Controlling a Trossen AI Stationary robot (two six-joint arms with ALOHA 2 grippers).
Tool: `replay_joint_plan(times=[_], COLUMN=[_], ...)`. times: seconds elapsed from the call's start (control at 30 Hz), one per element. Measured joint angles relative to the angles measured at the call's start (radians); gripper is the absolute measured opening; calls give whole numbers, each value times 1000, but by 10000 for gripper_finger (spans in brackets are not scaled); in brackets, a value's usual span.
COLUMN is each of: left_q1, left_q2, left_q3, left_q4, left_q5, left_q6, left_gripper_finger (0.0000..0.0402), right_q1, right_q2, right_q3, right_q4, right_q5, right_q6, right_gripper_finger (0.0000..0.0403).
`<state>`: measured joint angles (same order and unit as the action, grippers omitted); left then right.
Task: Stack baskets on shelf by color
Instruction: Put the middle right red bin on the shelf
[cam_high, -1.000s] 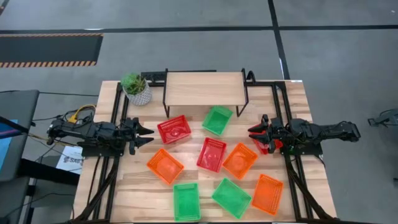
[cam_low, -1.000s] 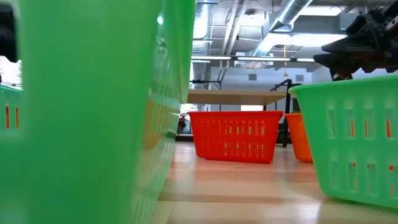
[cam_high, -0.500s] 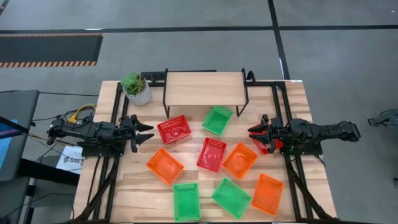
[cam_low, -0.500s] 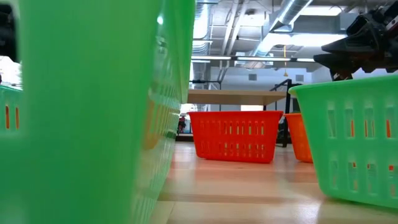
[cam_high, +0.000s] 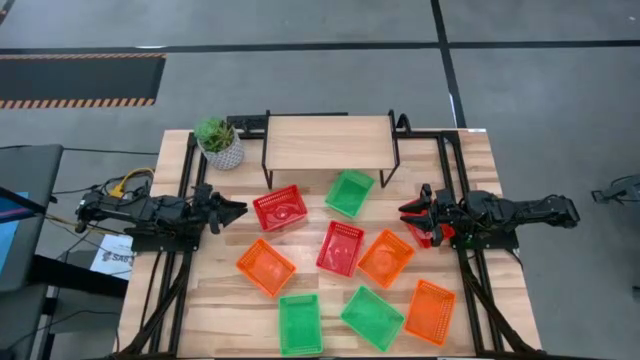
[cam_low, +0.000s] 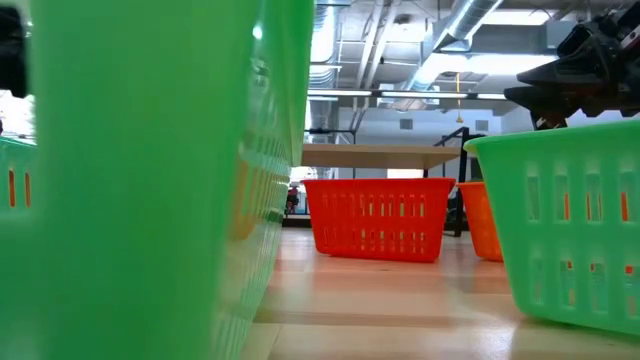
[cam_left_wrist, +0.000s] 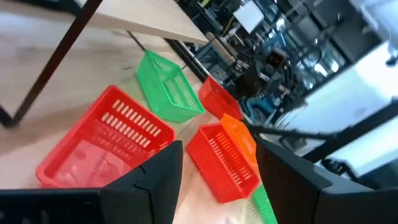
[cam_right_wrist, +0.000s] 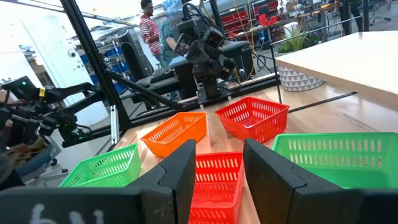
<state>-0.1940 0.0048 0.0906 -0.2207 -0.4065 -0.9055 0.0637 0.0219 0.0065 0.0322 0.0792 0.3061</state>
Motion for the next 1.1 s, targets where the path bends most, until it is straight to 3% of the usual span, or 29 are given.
replay_joint_plan(times=[0.2, 0.43, 0.57, 0.77, 0.9, 1.1], left_q1=[0, 0, 0, 0, 2, 2], left_q2=[0, 0, 0, 0, 0, 0], left_q3=[0, 0, 0, 0, 0, 0], left_q4=[0, 7, 7, 8, 9, 70], left_q5=[0, -63, -127, -128, -130, -153], left_q6=[-32, -91, -254, -343, -370, -398], left_gripper_finger=[192, 192, 192, 192, 192, 192], right_q1=[-1, -7, -9, -9, -16, -48], right_q2=[0, 0, 0, 0, 0, 4], right_q3=[0, 0, 0, 0, 0, 74], right_q4=[2, 21, 28, 35, 153, 282], right_q5=[0, 3, 3, 15, 27, 46], right_q6=[32, 498, 586, 745, 759, 603], right_gripper_finger=[159, 159, 159, 159, 159, 159])
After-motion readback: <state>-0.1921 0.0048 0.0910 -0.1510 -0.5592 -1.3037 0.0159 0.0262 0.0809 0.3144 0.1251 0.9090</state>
